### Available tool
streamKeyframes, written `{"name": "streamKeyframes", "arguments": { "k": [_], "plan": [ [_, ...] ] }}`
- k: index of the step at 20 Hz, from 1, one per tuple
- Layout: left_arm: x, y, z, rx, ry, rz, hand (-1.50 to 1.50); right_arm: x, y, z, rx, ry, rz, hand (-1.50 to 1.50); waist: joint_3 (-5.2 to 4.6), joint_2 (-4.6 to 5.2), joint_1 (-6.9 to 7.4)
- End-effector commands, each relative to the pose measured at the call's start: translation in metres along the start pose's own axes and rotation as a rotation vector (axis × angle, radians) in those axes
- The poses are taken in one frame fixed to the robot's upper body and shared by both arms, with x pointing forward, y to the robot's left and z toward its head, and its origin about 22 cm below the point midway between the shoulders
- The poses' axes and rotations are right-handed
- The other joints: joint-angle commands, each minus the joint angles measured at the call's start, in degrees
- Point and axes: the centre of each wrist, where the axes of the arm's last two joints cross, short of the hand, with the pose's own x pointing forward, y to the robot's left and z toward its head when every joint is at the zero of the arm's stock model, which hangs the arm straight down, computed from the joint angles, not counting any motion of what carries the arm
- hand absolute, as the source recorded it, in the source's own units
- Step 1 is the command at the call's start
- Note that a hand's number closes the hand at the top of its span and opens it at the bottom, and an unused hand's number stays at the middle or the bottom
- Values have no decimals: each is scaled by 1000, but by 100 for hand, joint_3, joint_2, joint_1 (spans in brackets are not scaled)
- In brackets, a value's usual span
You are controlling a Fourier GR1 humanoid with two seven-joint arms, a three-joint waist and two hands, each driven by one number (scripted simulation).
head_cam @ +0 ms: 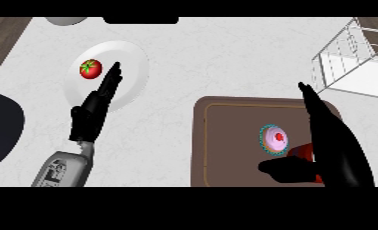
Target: Pick the cupcake from the tray and place it in the tiered shelf
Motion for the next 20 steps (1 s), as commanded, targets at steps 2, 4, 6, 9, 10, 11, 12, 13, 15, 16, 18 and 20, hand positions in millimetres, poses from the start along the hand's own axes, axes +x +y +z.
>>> {"name": "streamKeyframes", "arguments": {
  "k": [2, 4, 6, 9, 10, 11, 12, 13, 15, 16, 18, 20],
  "plan": [
    [0, -3, -8, 21, 10, 6, 0, 3, -2, -11, 17, 206, 65, -150, 2, 10, -28],
    [-6, -1, 0, -7, 1, 0, 0, 8, 16, -10, 15, 209, 73, -150, 1, 9, 2],
    [1, 3, 4, -14, -11, 15, 0, 11, 5, -16, 13, 210, 33, -150, 3, 3, 9],
    [-5, -12, 18, 1, -6, 4, 0, 10, 27, -15, 7, 219, 75, -150, 4, -4, 34],
    [2, 11, -5, -5, -5, 13, 0, 4, 12, -7, 0, 217, 61, -150, 3, 1, -48],
    [1, -2, 6, -12, 12, 8, 0, -5, 16, -10, 28, 226, 86, -150, 5, -4, -26],
    [4, -5, -6, -4, 1, 3, 0, 1, 27, -24, 20, 229, 75, -150, 5, 12, -17],
    [6, -1, 1, 13, -15, -3, 0, -14, 31, -21, 15, 229, 65, -150, 8, 3, -19],
    [7, 2, -7, -3, -5, 16, 0, -12, 40, -17, 22, 230, 85, -150, 7, 4, -31],
    [-11, 10, -10, -3, 8, 2, 0, 7, 24, -30, 15, 222, 51, -150, 4, 17, -21],
    [-2, -2, 0, -9, 8, 21, 0, -5, 34, -33, 48, 238, 84, -150, 7, 7, -4],
    [-3, 3, -10, -13, -4, 19, 0, -9, 27, -18, 46, 219, 74, -150, 6, 5, -39]
  ]
}}
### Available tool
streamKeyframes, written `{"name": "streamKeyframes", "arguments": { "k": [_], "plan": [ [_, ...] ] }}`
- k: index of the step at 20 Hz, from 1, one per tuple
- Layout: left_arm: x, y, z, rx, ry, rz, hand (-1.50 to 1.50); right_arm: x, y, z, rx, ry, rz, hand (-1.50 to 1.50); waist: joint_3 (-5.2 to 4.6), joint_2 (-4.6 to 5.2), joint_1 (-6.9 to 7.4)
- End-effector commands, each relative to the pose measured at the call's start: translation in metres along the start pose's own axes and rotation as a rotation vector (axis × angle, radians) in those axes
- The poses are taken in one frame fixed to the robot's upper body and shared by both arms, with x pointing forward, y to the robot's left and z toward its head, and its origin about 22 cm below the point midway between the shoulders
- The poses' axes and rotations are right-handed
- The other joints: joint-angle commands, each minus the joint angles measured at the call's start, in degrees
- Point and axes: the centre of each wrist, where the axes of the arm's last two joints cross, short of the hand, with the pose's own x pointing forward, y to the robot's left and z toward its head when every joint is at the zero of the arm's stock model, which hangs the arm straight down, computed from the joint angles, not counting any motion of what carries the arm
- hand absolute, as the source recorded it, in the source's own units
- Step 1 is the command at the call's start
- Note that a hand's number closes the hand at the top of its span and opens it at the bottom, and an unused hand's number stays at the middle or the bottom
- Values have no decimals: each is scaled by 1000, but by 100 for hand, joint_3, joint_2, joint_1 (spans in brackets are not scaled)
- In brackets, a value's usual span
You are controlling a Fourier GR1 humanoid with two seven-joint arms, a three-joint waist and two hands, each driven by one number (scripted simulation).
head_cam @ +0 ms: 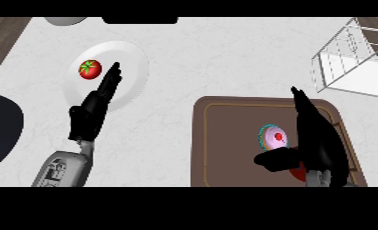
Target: Pick the cupcake from the tray and place it in the tiered shelf
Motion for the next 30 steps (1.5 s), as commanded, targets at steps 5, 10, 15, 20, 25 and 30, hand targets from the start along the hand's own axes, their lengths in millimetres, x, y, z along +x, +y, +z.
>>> {"name": "streamKeyframes", "arguments": {
  "k": [5, 10, 15, 20, 25, 30],
  "plan": [
    [8, -3, -11, 19, -4, -13, 0, 6, 21, 11, 49, 113, 18, -150, 1, -3, -12],
    [20, 12, 4, -10, -11, -10, 0, 0, 21, -7, 59, 135, 29, -150, 2, -5, 15],
    [20, -12, 1, -11, 13, 4, 0, -3, 32, 10, 89, 110, 116, 150, 2, -7, 4],
    [12, 1, 8, 12, -4, 6, 0, -21, 33, -6, 36, 50, 154, 150, 3, -4, 7],
    [-1, -5, 8, -11, 13, 0, 0, 6, 15, -1, -9, 33, 109, 150, 1, 0, 9],
    [5, -1, 4, 1, 17, 4, 0, -14, 20, -2, 48, -130, 146, 150, 2, 0, 6]
  ]
}}
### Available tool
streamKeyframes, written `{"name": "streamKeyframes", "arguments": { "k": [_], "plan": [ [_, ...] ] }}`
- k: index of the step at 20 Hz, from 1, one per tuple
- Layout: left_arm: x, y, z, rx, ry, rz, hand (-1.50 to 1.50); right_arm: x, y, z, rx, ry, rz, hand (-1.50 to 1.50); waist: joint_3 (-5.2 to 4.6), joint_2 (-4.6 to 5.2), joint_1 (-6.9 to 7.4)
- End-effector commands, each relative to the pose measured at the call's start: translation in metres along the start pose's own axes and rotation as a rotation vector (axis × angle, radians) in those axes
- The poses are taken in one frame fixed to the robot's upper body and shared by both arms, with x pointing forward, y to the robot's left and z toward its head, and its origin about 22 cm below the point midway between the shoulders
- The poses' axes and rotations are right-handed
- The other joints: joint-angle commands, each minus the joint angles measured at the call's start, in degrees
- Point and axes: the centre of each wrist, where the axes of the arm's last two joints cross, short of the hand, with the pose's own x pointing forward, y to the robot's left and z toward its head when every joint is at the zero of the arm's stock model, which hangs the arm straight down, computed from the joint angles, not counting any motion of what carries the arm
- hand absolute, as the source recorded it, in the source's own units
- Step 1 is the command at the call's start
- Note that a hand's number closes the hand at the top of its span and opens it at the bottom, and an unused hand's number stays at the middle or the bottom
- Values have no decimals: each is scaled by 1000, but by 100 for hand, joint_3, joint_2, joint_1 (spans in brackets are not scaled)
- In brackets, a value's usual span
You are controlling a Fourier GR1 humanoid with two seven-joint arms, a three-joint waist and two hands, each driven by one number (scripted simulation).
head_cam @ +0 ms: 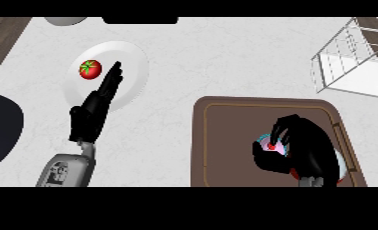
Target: Pick the cupcake from the tray and place it in the tiered shelf
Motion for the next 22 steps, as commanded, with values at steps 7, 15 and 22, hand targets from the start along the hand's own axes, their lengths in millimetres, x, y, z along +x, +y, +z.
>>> {"name": "streamKeyframes", "arguments": {
  "k": [7, 15, 22],
  "plan": [
    [1, 9, 0, -7, -10, -16, 0, 23, -28, 18, -87, -227, -249, 150, 14, -1, 13],
    [4, -7, -1, -17, -4, -7, 0, 9, -86, 73, -321, -307, -404, 150, 10, -8, -32],
    [-3, -19, -7, 0, -6, -5, 0, 16, -133, 87, -512, -234, -332, 150, 4, -2, -66]
  ]
}}
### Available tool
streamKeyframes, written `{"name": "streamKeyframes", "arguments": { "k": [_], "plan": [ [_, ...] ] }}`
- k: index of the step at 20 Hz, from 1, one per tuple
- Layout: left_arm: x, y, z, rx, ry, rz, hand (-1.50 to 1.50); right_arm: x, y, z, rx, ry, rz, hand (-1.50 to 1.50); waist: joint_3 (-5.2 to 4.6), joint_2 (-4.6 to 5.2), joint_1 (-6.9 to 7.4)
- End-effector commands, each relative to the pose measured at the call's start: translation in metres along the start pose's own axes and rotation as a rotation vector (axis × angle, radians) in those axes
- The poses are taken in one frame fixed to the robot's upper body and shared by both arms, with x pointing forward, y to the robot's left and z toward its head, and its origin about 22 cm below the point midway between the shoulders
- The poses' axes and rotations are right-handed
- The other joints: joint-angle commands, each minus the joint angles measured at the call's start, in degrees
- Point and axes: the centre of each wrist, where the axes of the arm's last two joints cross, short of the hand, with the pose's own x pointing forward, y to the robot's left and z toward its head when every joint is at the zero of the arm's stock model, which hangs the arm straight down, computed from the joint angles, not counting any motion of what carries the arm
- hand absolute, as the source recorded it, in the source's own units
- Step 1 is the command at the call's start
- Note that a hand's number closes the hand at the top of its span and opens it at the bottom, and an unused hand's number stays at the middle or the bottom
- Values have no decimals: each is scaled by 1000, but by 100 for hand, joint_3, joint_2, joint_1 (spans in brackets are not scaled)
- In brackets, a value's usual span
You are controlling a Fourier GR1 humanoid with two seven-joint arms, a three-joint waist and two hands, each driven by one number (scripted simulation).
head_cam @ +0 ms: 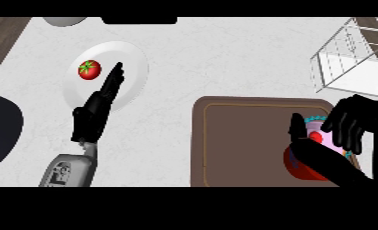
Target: Pick the cupcake from the tray and place it in the tiered shelf
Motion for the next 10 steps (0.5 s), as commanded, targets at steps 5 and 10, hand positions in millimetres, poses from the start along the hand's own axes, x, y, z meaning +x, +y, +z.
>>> {"name": "streamKeyframes", "arguments": {
  "k": [5, 10],
  "plan": [
    [1, 1, -2, -2, -4, 4, 0, 29, -62, -10, -267, 6, 18, 150, -3, -6, 5],
    [-5, -3, 9, 4, -8, 8, 0, 33, -90, -32, -383, 21, 58, 150, 1, -6, 14]
  ]
}}
